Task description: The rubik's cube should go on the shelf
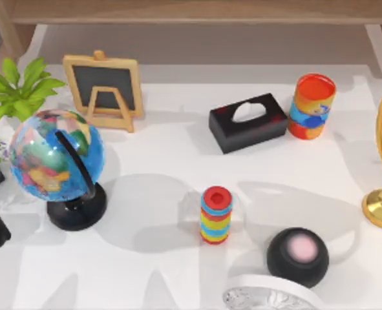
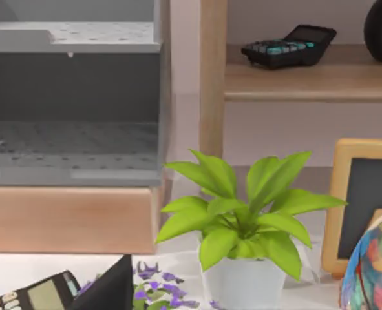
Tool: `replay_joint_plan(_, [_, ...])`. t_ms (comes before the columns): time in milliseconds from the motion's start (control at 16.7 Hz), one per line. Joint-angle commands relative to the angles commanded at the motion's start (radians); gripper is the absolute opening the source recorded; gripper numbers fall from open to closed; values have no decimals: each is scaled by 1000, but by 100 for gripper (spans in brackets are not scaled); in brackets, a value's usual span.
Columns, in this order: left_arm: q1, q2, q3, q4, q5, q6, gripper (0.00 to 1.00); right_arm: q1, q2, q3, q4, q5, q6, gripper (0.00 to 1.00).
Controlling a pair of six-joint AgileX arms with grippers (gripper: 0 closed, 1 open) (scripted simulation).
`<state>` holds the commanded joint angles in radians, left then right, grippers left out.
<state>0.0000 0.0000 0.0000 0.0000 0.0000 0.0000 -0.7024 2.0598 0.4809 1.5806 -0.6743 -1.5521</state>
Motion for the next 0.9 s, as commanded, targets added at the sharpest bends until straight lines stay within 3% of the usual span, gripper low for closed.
replay_joint_plan(120, [0,0,0,0,0,0,100,0,0,0,0,0,0,98])
replay_joint_plan(180, [0,0,0,0,0,0,100,0,0,0,0,0,0,100])
replay_joint_plan(900, [0,0,0,0,0,0,100,-20,-8,-28,21,-22,0,100])
